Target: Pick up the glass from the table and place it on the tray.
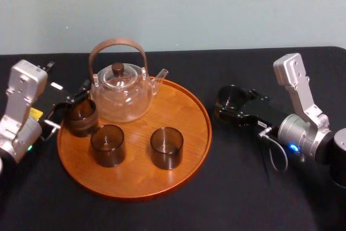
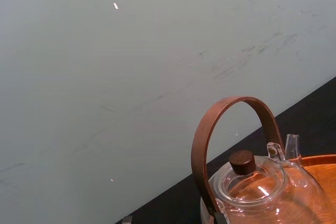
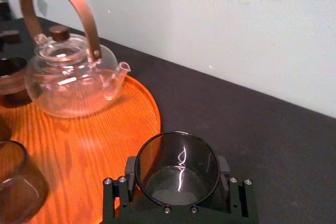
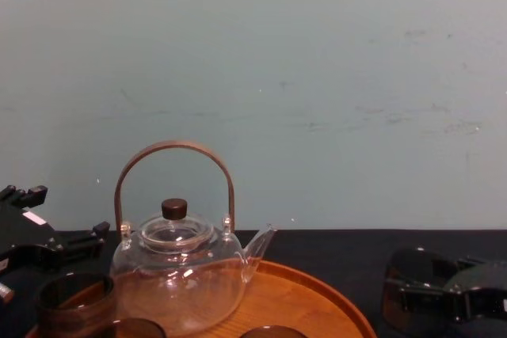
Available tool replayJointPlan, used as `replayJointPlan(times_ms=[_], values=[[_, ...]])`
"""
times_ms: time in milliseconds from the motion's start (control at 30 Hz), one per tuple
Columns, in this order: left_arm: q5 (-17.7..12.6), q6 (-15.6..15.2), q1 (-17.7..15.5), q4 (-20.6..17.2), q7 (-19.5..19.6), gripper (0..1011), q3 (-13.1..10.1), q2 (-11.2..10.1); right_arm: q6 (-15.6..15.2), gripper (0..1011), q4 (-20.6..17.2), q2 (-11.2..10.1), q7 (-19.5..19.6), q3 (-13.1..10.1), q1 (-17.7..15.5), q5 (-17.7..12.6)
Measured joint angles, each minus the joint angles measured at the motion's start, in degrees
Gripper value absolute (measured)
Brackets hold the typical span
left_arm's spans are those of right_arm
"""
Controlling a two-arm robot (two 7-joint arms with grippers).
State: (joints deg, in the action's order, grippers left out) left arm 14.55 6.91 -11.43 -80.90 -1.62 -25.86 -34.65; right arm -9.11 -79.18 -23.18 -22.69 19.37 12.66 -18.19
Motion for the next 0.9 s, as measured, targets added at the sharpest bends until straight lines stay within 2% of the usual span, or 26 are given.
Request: replayJointPlan(times_ms=[267, 400, 633, 900], values=[[0.0, 0.0, 0.0, 0.0, 0.0, 1001, 0.0, 0.0, 1.0, 904, -2.8, -0.7, -0.6, 0.8, -0.7, 0.4], [0.0, 0.0, 0.0, 0.0, 0.0, 1001, 0.0, 0.0, 1.2, 904, -3.3, -0.6, -1.4, 2.2, -0.2, 1.3], [0.0, 0.0, 0.0, 0.0, 0.0, 1001, 0.0, 0.0, 1.2, 904, -1.5, 0.4, -2.3, 3.7, 2.0, 1.9], [0.0, 0.0, 0.0, 0.0, 0.0, 1001, 0.0, 0.0, 0.9, 904, 1.7, 2.6, -2.7, 5.7, 5.4, 2.8]])
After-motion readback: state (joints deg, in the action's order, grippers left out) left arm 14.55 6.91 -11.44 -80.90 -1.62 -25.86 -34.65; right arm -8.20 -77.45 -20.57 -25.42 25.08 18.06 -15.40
